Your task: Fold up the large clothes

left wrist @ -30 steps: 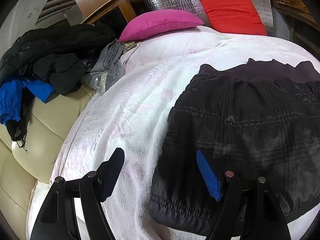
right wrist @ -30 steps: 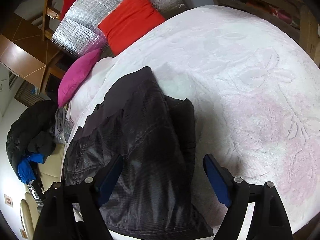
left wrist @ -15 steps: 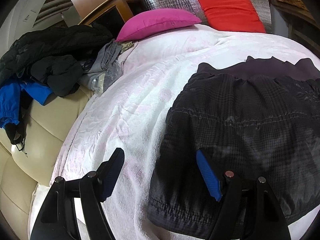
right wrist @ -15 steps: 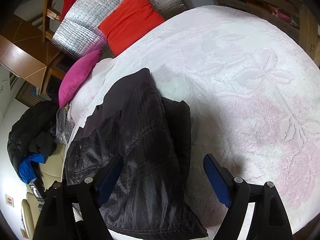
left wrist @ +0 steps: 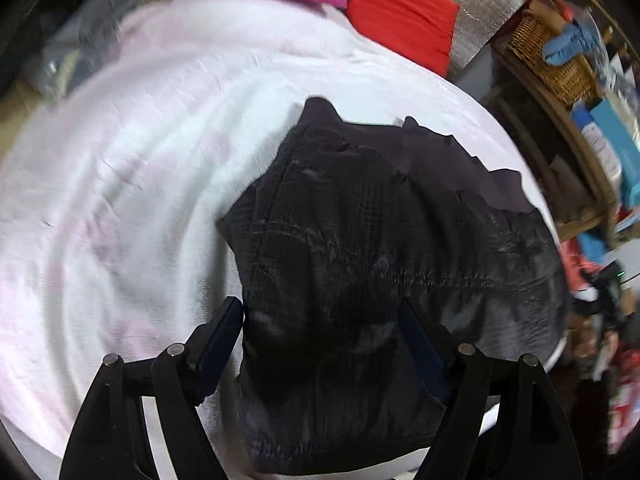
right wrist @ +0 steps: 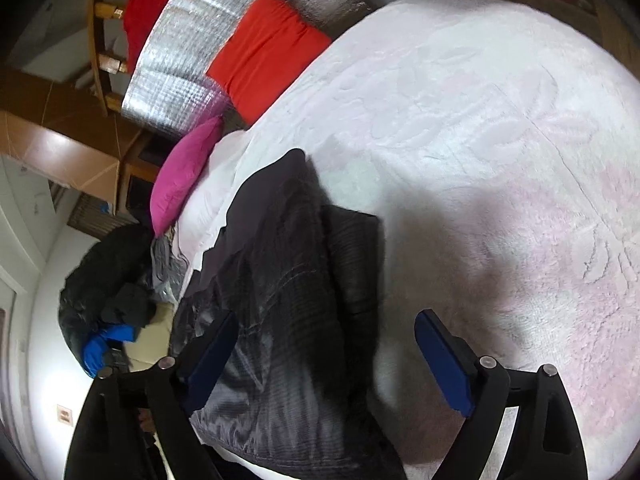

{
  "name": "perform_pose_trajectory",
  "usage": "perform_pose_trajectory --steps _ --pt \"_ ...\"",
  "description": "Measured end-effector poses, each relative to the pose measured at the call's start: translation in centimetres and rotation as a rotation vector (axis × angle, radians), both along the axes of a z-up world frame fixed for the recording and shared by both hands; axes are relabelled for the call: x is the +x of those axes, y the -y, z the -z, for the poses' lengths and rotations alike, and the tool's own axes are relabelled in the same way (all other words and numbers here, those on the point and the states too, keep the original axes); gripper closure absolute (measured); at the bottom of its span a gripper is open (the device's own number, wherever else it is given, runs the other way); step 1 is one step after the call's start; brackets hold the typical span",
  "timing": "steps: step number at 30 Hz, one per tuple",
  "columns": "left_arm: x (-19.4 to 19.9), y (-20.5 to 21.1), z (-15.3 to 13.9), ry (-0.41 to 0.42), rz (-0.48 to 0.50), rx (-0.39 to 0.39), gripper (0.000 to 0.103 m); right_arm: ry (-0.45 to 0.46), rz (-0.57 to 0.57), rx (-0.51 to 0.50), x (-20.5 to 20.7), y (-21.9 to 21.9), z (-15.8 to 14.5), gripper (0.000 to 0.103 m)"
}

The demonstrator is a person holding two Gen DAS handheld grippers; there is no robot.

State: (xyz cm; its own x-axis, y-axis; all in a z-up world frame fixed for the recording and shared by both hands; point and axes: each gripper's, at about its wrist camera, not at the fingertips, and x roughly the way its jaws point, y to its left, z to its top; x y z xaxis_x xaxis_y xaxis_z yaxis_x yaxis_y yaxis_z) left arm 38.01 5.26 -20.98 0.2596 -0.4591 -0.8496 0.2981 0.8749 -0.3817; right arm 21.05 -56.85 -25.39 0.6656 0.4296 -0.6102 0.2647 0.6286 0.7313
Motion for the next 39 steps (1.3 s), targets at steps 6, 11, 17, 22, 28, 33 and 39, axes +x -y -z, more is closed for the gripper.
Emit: perform_pose_trajectory --steps 6,11,17,22,28,33,39 --pt "1.1 0.0 2.7 -0.097 0.030 -0.099 0.021 -0.010 -0.038 0.145 1.5 0.5 2.8 0.010" --pt "1.5 -0.5 5.3 -0.189 0.039 -0.201 0.017 0.020 -0.087 0.167 3.1 -1.0 3.3 0.001" --pt "0.8 1.3 5.7 -0.195 0.083 -0.271 0.010 -0.019 -0.208 0.101 6.0 -5.2 3.1 0.000" --pt "0.3 2.5 5.1 -0.187 0.104 -0.298 0.010 -0.046 -0.277 -0.001 7.6 -8.6 2.1 0.000" --pt "0.2 3.4 5.5 -0.161 0.108 -0.300 0.010 -0.043 -0.334 -0.043 8.4 -10.8 2.4 0.001" --pt "0.2 4.2 4.7 -0.107 0.100 -0.255 0.023 0.019 -0.298 -0.057 8.2 -11.7 0.2 0.020" --pt "0.4 3.9 1.7 -0.047 0.063 -0.245 0.069 0.066 -0.281 -0.147 7.8 -12.4 -2.8 0.057"
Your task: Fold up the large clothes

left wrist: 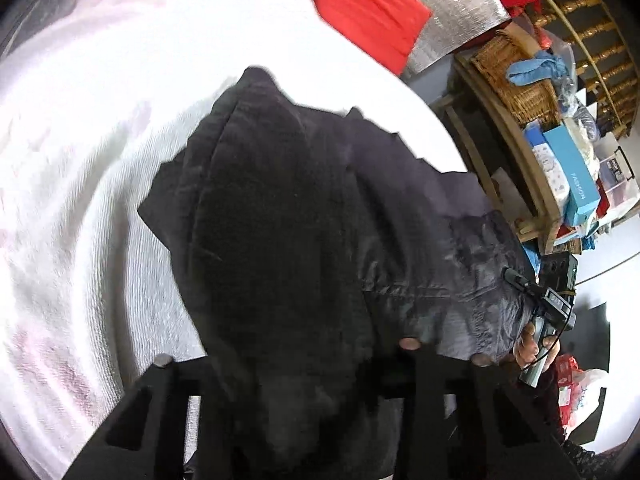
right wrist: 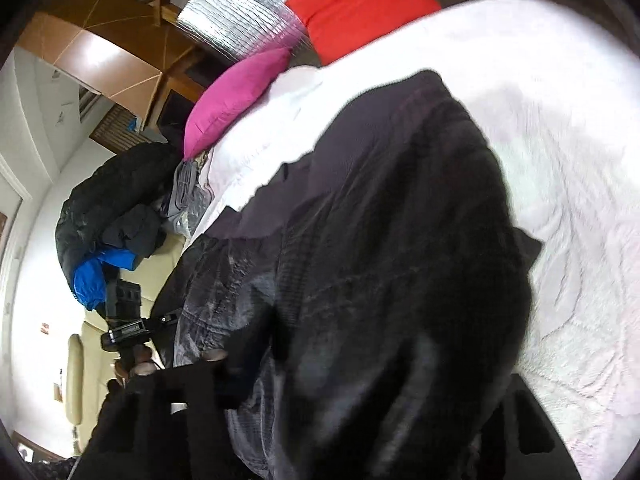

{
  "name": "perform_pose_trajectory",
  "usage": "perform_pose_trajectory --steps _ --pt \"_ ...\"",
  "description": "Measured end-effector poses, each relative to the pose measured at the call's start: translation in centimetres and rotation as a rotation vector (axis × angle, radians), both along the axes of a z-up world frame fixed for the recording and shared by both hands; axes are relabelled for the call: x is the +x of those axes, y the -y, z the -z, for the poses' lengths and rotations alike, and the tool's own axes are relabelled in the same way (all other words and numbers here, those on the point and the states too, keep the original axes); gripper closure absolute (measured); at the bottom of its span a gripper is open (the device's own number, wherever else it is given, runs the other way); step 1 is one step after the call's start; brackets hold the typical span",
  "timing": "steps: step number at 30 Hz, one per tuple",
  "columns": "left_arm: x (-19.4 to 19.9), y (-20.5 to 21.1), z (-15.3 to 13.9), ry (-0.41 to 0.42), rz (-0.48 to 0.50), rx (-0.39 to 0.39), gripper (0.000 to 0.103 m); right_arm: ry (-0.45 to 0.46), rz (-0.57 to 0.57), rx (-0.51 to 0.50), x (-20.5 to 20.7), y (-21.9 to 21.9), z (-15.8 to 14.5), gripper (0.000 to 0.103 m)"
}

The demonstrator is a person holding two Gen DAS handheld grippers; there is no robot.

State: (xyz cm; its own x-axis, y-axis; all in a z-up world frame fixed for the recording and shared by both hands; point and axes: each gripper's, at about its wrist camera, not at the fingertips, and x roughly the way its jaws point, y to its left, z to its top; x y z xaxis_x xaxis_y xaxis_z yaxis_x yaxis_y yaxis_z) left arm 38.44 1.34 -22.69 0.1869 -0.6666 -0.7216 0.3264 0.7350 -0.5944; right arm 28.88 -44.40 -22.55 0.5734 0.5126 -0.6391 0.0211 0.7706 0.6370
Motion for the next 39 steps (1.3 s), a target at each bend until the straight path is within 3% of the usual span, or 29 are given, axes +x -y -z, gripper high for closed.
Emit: perform_pose_trajectory --steps 8,13,16,18,20,21,23,24,26,28,31,36,39 --pt "-1.3 3.3 -9.3 0.214 0.046 -0.055 0.075 0.095 0.035 0.009 -1.7 1.2 -4.0 0.067" --pt "-1.4 5.5 -12.9 0.306 0.083 -0.044 0.075 0.182 0.071 0.012 -2.3 1.9 -6.9 0.069" --pt "-1.0 5.4 -11.2 0.282 0.060 -0.035 0.075 0.145 0.081 0.004 -1.8 2.1 -6.0 0.069" --pt "-0.8 3.9 -8.5 0.244 0.034 0.002 0.075 0.079 0.088 -0.010 -1.8 2.4 -3.7 0.069" --pt "-0.5 2.0 -4.8 0.155 -0.007 0.036 0.072 0.025 0.112 -0.014 -2.2 3.0 -1.2 0.069" --pt "-0.3 1.2 -3.1 0.113 -0.022 0.049 0.070 -0.001 0.125 0.002 -2.4 3.5 -0.2 0.069" --pt "0.2 -0.6 0.6 0.010 -0.063 0.074 0.049 -0.043 0.157 0.052 -3.0 4.9 1.9 0.065" --pt "0.5 -1.4 2.5 -0.063 -0.085 0.069 0.042 -0.059 0.179 0.079 -3.2 5.5 2.6 0.062" --pt "0.8 -2.7 4.6 -0.143 -0.128 0.028 0.029 -0.117 0.214 0.102 -3.3 6.0 3.5 0.027" --pt "0.7 -3.3 4.7 -0.158 -0.167 -0.002 0.028 -0.147 0.240 0.098 -3.5 6.0 3.6 0.024" --pt "0.0 -2.8 2.6 -0.111 -0.163 0.076 0.028 -0.139 0.259 0.060 -4.4 6.0 1.8 0.024" --pt "-2.2 -2.4 -2.2 0.027 -0.177 0.193 0.028 -0.029 0.353 -0.161 -7.9 6.4 -3.9 0.024" --pt "-3.5 -2.1 -5.0 0.126 -0.202 0.237 0.027 0.066 0.311 -0.245 -8.9 4.3 -6.7 0.024"
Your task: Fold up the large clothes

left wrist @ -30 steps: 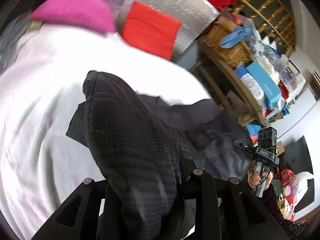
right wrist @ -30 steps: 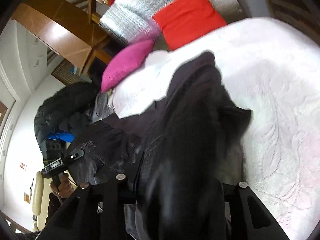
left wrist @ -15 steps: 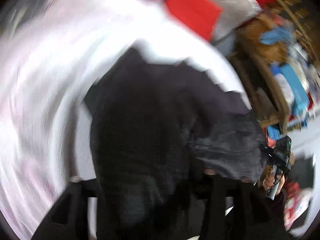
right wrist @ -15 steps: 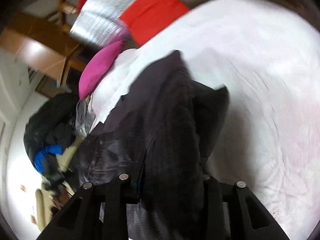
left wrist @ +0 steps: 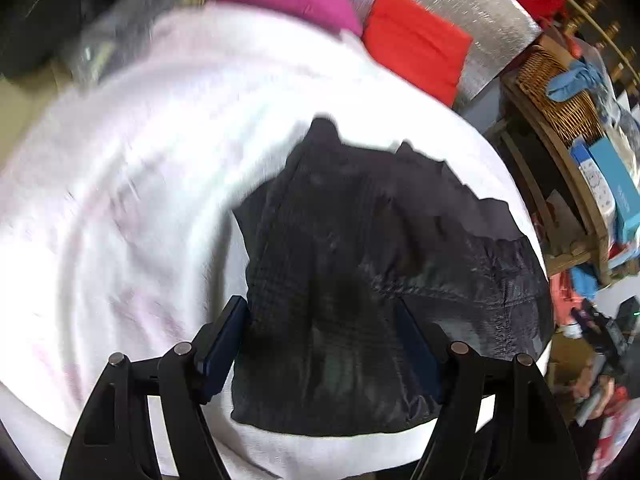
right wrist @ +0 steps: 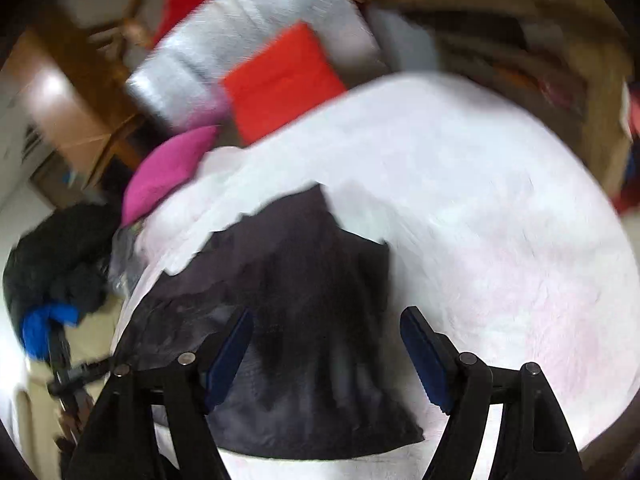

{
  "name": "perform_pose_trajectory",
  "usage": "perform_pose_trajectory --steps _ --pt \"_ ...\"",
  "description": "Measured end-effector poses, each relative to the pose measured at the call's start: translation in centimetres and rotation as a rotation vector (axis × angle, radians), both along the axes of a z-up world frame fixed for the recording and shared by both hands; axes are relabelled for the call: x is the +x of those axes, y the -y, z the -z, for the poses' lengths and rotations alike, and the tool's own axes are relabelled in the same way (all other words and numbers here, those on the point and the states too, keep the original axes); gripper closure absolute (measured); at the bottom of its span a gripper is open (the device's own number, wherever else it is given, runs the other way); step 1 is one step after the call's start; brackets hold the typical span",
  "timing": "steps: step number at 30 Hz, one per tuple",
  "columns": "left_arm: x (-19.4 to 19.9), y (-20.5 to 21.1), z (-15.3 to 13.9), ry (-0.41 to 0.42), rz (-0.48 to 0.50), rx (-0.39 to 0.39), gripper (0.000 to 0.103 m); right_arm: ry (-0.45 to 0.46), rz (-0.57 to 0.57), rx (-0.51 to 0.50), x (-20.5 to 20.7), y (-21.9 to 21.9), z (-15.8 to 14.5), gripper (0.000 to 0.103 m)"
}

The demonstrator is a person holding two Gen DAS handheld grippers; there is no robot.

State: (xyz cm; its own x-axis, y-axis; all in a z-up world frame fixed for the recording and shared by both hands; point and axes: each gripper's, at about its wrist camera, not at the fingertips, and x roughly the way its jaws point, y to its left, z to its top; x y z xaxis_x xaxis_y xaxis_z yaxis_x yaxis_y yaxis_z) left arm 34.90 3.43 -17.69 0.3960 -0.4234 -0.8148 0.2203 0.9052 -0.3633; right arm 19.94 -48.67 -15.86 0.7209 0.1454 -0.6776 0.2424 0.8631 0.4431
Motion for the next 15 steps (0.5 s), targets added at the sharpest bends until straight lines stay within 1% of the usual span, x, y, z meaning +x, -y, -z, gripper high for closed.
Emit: perform_pose_trajectory --steps 2,5,7,9,11,12,14,15 --pt "-0.9 0.4 -1.6 0.071 0.002 0.021 0.026 0.025 -0.040 -0.064 -0.2 -2.2 -1.1 0.024" --pt "-1.9 2.1 -2.4 0.129 0.029 0.067 0.024 0.009 -0.107 -0.060 0.2 -4.4 -1.0 0.024" --pt "-2.4 3.7 -2.4 0.154 0.045 0.096 0.023 -0.016 -0.134 -0.070 0.9 -5.8 -0.4 0.024" --pt "-2.9 4.4 -1.8 0.154 0.048 0.109 0.023 -0.049 -0.164 -0.067 1.5 -6.9 0.8 0.024" --pt "-3.1 5.5 -0.7 0.142 0.062 0.126 0.023 -0.053 -0.199 -0.056 2.0 -8.1 1.8 0.024" --pt "-3.0 6.0 0.1 0.136 0.062 0.159 0.023 -0.048 -0.210 -0.059 2.1 -8.7 2.1 0.024" --pt "-2.3 7.0 2.1 0.123 0.045 0.259 0.023 -0.035 -0.232 -0.077 2.9 -10.0 2.9 0.024" --pt "-2.0 7.2 2.8 0.120 0.037 0.289 0.023 -0.022 -0.233 -0.091 3.6 -10.6 3.4 0.024"
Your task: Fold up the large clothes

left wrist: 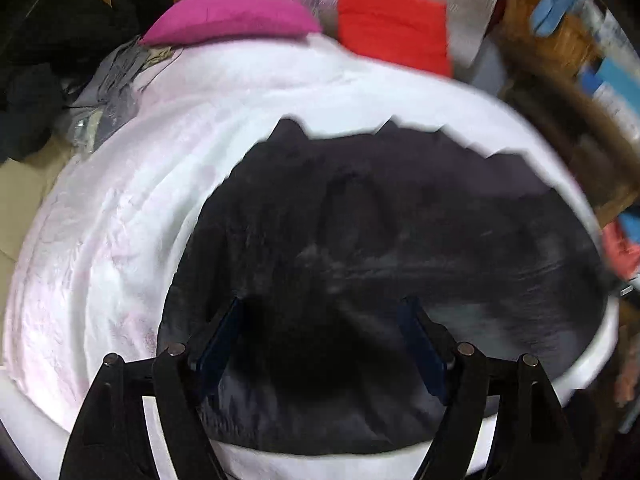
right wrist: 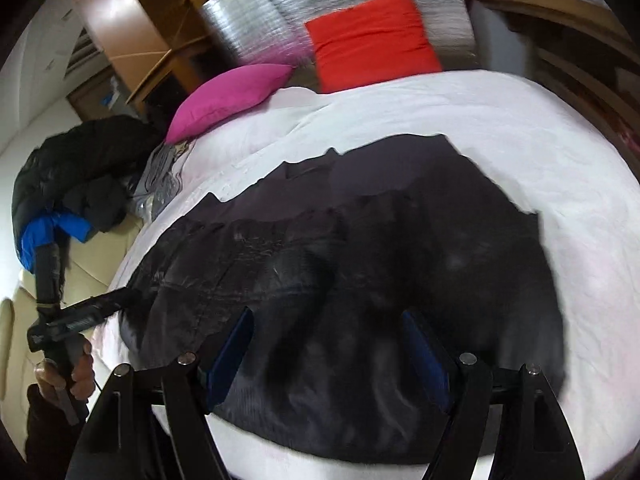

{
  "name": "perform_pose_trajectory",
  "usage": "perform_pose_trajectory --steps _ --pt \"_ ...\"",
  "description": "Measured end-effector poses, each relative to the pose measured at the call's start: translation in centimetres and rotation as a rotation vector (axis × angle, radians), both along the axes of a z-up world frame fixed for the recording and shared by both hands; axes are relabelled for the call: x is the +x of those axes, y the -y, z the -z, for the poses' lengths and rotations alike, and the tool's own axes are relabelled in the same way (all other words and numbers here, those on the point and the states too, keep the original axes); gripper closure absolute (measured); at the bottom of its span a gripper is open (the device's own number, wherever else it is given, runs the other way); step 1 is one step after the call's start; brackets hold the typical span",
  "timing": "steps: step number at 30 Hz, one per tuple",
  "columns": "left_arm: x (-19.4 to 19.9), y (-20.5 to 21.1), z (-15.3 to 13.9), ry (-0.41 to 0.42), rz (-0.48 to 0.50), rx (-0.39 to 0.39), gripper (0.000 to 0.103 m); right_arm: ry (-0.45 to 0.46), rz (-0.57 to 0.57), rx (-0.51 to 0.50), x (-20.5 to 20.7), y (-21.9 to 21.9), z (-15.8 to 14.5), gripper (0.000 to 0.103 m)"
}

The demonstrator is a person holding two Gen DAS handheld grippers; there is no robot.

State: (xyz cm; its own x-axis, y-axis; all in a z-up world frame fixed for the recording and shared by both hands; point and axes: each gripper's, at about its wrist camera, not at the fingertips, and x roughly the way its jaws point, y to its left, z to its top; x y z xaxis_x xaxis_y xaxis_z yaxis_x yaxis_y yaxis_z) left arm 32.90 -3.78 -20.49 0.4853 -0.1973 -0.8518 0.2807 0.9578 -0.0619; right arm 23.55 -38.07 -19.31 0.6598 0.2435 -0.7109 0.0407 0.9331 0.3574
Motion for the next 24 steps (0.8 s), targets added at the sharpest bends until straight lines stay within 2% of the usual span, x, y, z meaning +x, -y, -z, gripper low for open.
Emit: perform_pose_trajectory --steps 2,4,6,10,13,18,21,24 --pt "0.5 0.3 1.4 0.021 -0.029 0.062 0.023 0.003 0.014 -0.022 1.0 -0.5 1.0 0.024" --pt "0.7 0.5 1.9 0.057 -0.044 0.094 0.016 -0.024 0.050 -0.056 2.4 -0.5 2.4 0.025" --pt "1.3 0.6 2.3 0.064 -0.060 0.109 0.012 -0.071 0.100 -0.139 4.0 -0.2 4.3 0.026" --pt "1.9 0.3 2.1 0.034 -0.084 0.109 0.011 -0.089 0.128 -0.122 4.1 0.3 3.8 0.026" --pt "0.2 0.2 0.9 0.066 -0.068 0.129 0.011 -0.055 0.133 -0.029 2.0 1.3 2.1 0.026" --pt "-3.9 0.1 -0.5 0.148 -0.066 0.122 0.011 0.016 0.157 -0.093 -3.9 2.1 -0.8 0.026" --pt "-6.2 0.4 -0.1 0.174 -0.076 0.112 0.011 -0.011 0.181 -0.101 -6.3 2.3 -0.2 0.026" --pt "-6.8 1.7 1.9 0.146 -0.064 0.175 0.011 -0.104 0.193 -0.116 -6.1 2.5 2.5 0.026"
